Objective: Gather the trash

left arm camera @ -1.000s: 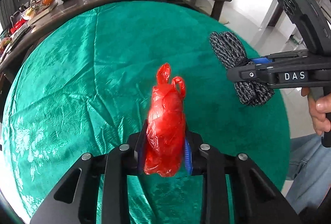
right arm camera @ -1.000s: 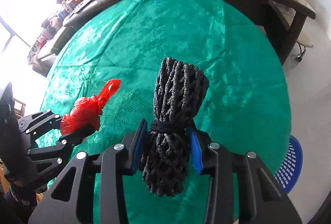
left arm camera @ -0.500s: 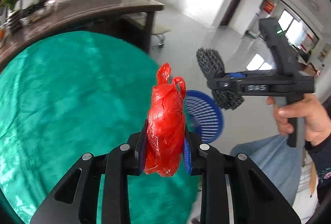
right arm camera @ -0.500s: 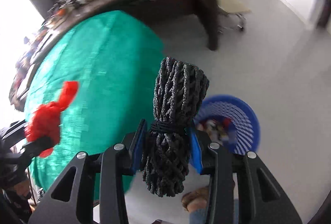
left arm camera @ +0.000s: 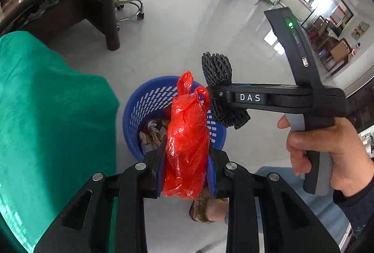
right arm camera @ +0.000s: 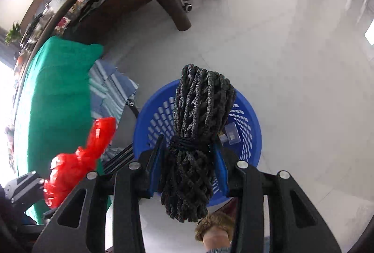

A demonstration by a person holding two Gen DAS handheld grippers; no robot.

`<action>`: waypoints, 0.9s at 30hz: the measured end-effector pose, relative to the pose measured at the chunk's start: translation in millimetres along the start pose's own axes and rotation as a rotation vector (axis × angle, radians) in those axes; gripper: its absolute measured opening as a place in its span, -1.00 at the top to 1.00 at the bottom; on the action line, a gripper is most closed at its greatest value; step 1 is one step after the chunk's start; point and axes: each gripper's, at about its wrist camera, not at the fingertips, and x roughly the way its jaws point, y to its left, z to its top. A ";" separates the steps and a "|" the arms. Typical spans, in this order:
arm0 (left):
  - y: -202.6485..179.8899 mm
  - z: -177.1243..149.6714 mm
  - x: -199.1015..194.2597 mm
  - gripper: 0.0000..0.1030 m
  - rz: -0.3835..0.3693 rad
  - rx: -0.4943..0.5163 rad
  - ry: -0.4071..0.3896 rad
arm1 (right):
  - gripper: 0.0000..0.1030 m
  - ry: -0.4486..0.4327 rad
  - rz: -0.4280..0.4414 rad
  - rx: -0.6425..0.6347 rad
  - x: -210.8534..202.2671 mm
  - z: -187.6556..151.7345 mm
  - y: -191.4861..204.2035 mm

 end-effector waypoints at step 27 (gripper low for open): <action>-21.8 13.0 -56.1 -0.90 0.174 0.042 -0.308 | -0.91 -0.240 0.070 0.067 -108.4 -44.7 -11.8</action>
